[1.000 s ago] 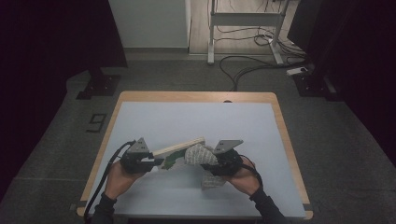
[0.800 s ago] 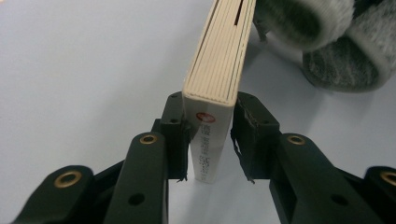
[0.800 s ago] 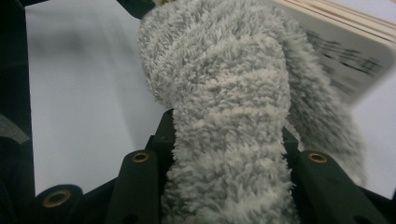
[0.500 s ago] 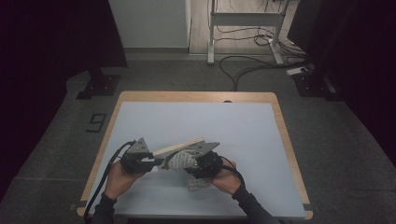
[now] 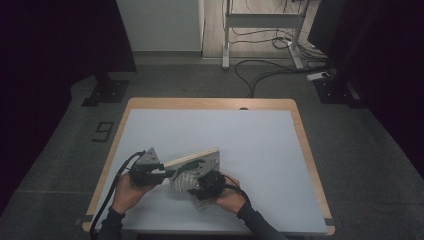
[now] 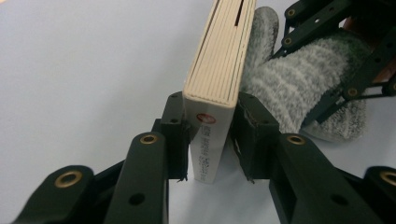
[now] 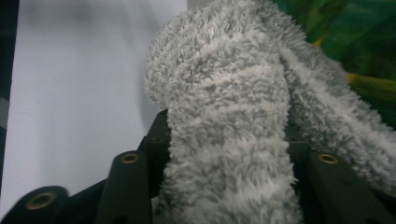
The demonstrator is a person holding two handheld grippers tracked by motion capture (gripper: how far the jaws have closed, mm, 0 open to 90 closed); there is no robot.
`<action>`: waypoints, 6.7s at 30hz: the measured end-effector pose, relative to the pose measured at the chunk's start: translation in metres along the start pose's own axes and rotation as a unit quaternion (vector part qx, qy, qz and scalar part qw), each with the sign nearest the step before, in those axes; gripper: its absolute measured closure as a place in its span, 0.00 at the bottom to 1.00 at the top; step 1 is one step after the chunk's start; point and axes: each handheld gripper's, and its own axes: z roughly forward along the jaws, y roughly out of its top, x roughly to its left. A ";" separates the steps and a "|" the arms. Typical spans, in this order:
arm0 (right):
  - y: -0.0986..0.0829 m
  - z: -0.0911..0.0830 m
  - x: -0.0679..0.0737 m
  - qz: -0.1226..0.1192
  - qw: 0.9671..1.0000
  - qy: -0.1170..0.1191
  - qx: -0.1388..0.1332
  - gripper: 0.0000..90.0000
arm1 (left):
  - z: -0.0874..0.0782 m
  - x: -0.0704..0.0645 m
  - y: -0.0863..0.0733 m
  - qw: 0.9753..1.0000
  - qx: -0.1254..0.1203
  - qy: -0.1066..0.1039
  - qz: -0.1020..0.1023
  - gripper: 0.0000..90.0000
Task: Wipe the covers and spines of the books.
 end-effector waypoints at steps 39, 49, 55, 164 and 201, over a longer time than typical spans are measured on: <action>-0.005 -0.090 -0.058 0.088 0.992 -0.051 -0.073 0.22 | 0.001 0.001 -0.001 1.000 -0.002 -0.004 -0.007 0.73; -0.001 -0.076 -0.079 0.109 0.989 -0.059 -0.079 0.30 | 0.001 0.001 -0.001 1.000 0.000 -0.005 -0.006 0.73; 0.005 -0.069 -0.080 0.093 0.991 -0.061 -0.077 0.48 | 0.002 0.001 -0.005 1.000 0.002 0.002 -0.010 0.69; 0.002 -0.067 -0.075 0.065 0.991 -0.083 -0.080 0.58 | -0.052 -0.022 -0.057 0.997 0.032 0.037 -0.061 0.66; -0.004 -0.070 -0.070 0.065 0.990 -0.082 -0.094 0.59 | -0.007 0.004 -0.055 0.997 0.032 0.035 -0.055 0.66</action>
